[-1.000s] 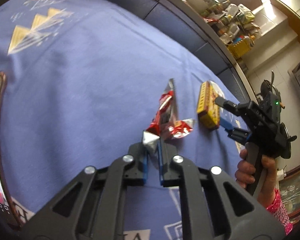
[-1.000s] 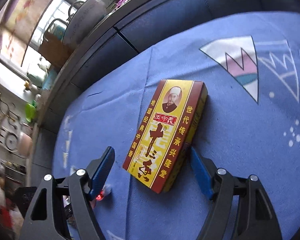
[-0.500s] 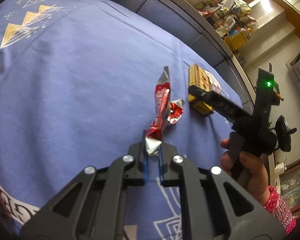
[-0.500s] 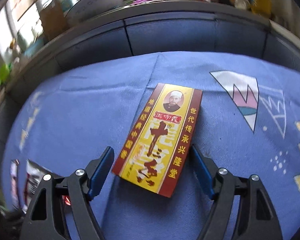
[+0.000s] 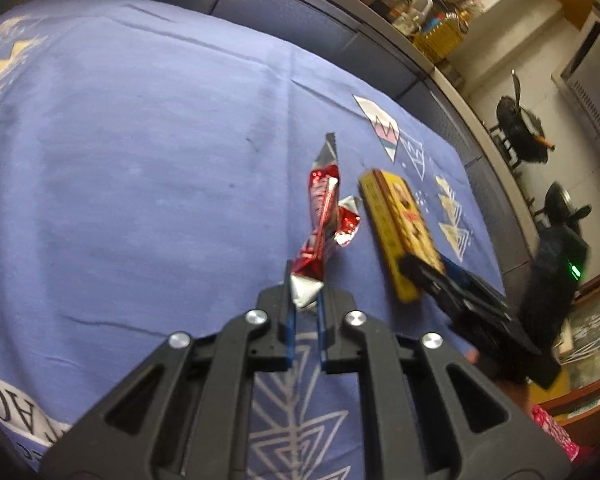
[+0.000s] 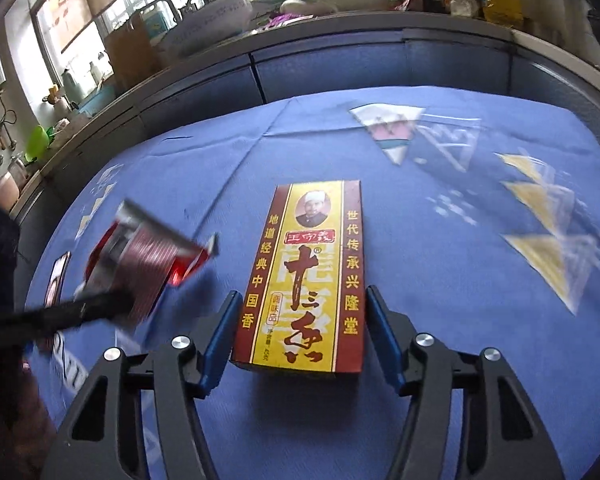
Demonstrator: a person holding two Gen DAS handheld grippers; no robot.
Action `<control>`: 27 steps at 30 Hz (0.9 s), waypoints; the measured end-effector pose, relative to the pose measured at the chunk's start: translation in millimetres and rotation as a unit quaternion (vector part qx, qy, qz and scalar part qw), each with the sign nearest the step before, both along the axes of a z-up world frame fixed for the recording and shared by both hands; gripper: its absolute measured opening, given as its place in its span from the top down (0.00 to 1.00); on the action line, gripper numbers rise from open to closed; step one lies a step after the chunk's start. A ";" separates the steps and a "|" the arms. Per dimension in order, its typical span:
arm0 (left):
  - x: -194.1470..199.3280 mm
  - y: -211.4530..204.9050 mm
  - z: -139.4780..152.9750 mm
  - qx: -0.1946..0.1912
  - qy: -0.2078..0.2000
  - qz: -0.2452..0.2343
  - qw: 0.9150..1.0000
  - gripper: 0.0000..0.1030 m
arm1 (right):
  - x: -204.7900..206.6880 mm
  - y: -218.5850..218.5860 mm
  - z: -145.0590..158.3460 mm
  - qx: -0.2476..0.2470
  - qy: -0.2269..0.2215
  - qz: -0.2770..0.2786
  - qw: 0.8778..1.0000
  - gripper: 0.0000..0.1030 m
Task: Collect trash
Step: 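Lift and carry the wrapper and spice box toward the wastebasket with both tools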
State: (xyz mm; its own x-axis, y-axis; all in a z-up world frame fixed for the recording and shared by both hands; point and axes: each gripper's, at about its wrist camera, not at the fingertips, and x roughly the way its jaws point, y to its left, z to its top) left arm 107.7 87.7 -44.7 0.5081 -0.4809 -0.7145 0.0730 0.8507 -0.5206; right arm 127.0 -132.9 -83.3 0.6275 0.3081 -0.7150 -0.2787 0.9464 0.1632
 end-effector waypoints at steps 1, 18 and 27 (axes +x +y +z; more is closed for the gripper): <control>0.0 -5.2 1.1 0.013 -0.003 0.001 1.000 0.92 | -6.0 -3.9 1.3 0.000 -0.004 -0.002 1.000 0.42; 4.8 -112.0 44.8 0.166 -0.081 -0.042 0.982 0.92 | -75.5 -129.8 16.6 0.089 -0.038 -0.118 0.988 0.43; 16.1 -167.6 57.6 0.181 -0.103 -0.079 0.975 0.92 | -94.0 -186.2 25.6 0.112 -0.060 -0.167 0.978 0.43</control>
State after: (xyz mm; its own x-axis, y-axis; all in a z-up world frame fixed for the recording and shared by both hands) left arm 123.8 -80.0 12.9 0.5990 -0.3000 -0.7425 0.2902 0.9455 -0.1479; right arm 33.1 -319.0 -57.8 0.7950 0.2119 -0.5684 0.0095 0.9325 0.3610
